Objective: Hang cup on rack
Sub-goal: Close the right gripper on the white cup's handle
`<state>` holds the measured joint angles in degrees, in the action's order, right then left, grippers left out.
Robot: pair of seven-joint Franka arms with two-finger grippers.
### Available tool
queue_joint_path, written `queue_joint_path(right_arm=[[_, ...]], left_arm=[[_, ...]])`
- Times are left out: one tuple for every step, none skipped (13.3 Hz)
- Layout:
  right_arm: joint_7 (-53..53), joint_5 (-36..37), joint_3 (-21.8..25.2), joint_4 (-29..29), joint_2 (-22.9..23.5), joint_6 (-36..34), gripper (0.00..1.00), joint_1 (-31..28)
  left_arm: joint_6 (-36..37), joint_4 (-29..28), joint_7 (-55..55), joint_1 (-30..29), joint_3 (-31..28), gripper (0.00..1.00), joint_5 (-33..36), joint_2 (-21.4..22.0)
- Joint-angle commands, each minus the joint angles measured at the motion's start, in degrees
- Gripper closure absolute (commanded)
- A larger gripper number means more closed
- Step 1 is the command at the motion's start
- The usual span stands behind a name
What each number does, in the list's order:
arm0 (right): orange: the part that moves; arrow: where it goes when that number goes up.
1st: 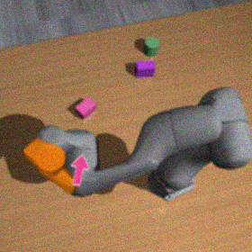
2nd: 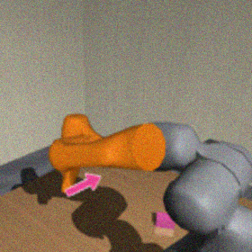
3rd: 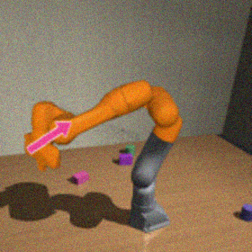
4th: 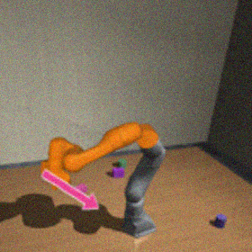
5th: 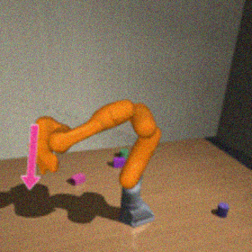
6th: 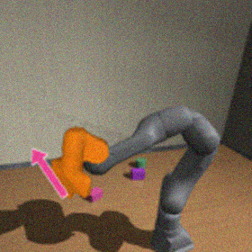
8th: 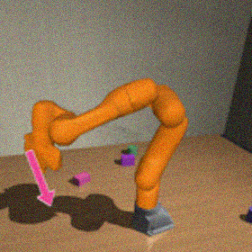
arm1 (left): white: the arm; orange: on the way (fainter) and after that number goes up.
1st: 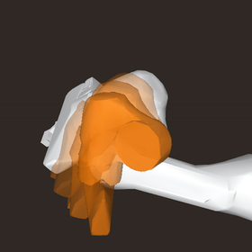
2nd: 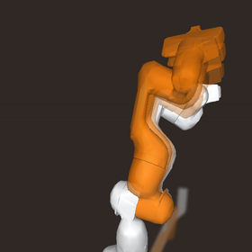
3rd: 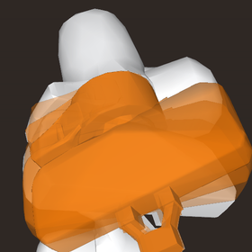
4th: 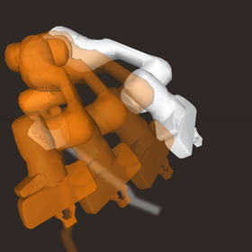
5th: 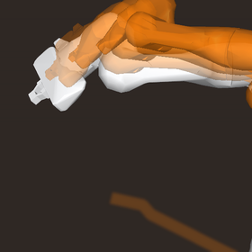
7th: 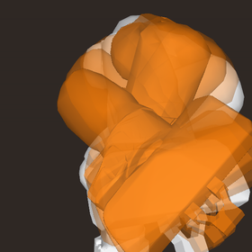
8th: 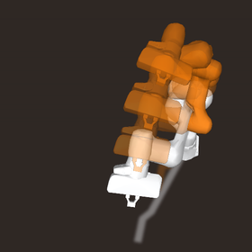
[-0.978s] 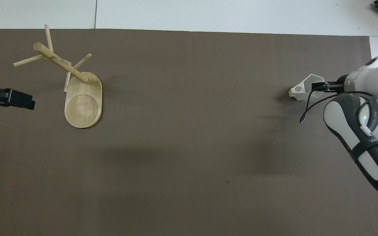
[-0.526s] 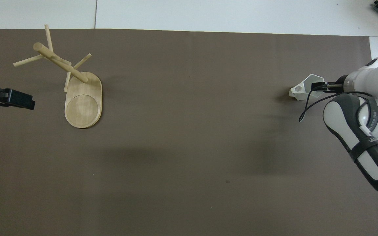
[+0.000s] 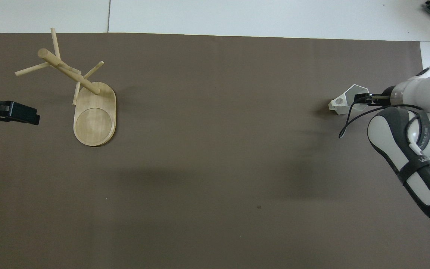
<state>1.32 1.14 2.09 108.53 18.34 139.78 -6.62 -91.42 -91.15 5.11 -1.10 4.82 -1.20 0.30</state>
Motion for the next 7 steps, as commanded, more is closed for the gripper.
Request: queue_joint_path(right_arm=[[-1.58, -0.09, -0.25, 0.19, -0.32, -0.73, 0.17, -0.41], [-1.49, -0.09, -0.25, 0.19, -0.32, -0.73, 0.23, -0.41], [-1.49, -0.09, -0.25, 0.19, -0.32, -0.73, 0.29, -0.41], [-1.49, -0.09, -0.25, 0.19, -0.32, -0.82, 0.35, -0.41], [-1.49, -0.09, -0.25, 0.19, -0.32, -1.00, 0.40, -0.41], [-1.49, -0.09, -0.25, 0.19, -0.32, -1.17, 0.45, -0.41], [-1.41, -0.09, -0.25, 0.19, -0.32, -1.17, 0.48, -0.41]], left_arm=[[0.45, -0.96, -0.36, -0.39, 0.28, 0.00, 1.12, 1.01], [0.45, -0.96, -0.36, -0.39, 0.37, 0.00, 1.12, 1.01], [0.45, -0.96, -0.36, -0.39, 0.37, 0.00, 1.12, 1.01], [0.45, -0.96, -0.36, -0.39, 0.28, 0.00, 1.12, 1.01], [0.45, -0.96, -0.36, -0.39, 0.37, 0.00, 1.12, 1.01], [0.45, -0.96, -0.36, -0.39, 0.28, 0.00, 1.12, 1.01], [0.45, -0.96, -0.36, -0.39, 0.37, 0.00, 1.12, 1.01]])
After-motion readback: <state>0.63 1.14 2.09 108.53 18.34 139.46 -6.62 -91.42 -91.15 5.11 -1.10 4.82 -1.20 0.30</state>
